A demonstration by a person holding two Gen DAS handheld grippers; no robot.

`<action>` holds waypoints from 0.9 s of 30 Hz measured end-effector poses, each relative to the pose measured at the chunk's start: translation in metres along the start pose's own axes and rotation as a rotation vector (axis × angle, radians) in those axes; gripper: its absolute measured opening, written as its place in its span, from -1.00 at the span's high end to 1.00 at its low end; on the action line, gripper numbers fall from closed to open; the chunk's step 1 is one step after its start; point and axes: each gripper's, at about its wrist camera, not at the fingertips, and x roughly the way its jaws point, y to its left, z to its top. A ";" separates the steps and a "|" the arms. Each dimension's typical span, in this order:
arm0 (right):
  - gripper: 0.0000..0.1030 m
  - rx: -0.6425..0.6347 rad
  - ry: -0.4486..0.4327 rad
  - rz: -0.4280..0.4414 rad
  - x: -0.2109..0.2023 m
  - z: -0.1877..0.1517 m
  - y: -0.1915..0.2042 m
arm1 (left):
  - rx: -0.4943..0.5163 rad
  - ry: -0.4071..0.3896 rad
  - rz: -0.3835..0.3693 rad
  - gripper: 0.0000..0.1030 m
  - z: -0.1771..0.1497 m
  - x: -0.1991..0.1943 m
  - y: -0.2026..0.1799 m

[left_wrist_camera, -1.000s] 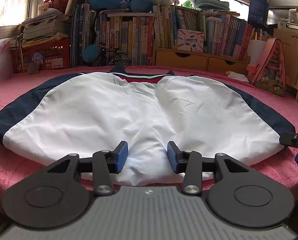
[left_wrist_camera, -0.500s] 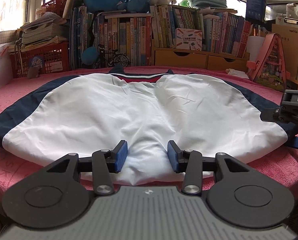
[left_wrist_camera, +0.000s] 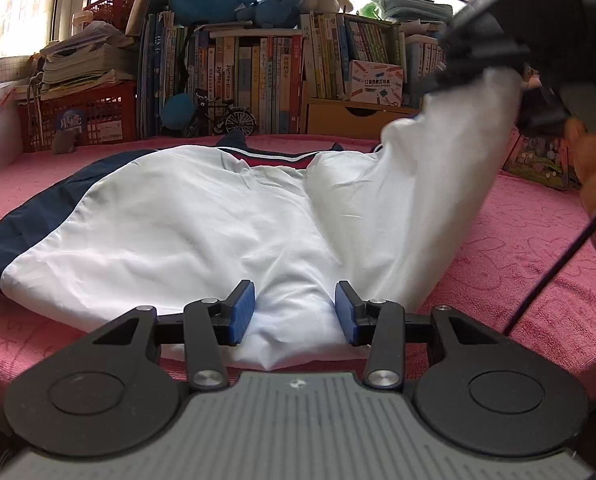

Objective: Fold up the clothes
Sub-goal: 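Grasp the navy side with the right gripper and fold it over the white back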

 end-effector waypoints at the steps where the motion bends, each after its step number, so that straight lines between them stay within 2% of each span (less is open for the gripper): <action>1: 0.52 -0.083 0.021 0.062 0.004 0.004 0.023 | -0.005 -0.001 -0.004 0.19 0.000 0.000 0.001; 3: 0.50 -0.247 0.096 0.202 0.012 0.005 0.065 | -0.016 -0.004 -0.014 0.21 -0.001 -0.001 0.003; 4: 0.46 -0.331 0.161 0.289 0.018 0.002 0.083 | -0.020 -0.005 -0.020 0.21 -0.001 -0.001 0.004; 7: 0.21 -0.534 0.362 0.502 0.033 -0.013 0.122 | -0.022 -0.011 -0.030 0.21 -0.003 -0.002 0.005; 8: 0.08 -0.576 0.405 0.548 0.035 -0.017 0.130 | -0.023 -0.013 -0.032 0.21 -0.003 -0.002 0.005; 10: -0.07 -0.598 0.431 0.592 0.032 -0.019 0.134 | -0.032 -0.016 -0.040 0.21 -0.004 -0.003 0.006; 13: -0.41 -0.485 0.376 0.642 0.015 -0.004 0.115 | -0.036 -0.020 -0.051 0.21 -0.006 -0.003 0.008; 14: -0.50 -0.429 0.343 0.635 0.007 0.003 0.104 | -0.035 -0.022 -0.054 0.21 -0.006 -0.003 0.008; 15: -0.51 -0.388 0.303 0.587 -0.001 0.005 0.091 | -0.036 -0.023 -0.057 0.21 -0.007 -0.004 0.008; 19: -0.53 -0.286 0.139 0.256 -0.029 0.002 0.038 | -0.104 -0.017 -0.109 0.18 -0.005 -0.004 0.021; 22: -0.53 -0.220 0.097 0.049 -0.052 -0.027 0.005 | -0.208 0.021 -0.192 0.18 0.000 -0.003 0.045; 24: -0.53 -0.153 0.110 -0.022 -0.064 -0.054 -0.011 | -0.301 0.056 -0.245 0.16 0.001 -0.005 0.065; 27: -0.53 -0.114 0.126 -0.026 -0.071 -0.090 -0.007 | -0.470 0.098 -0.319 0.10 0.000 -0.011 0.096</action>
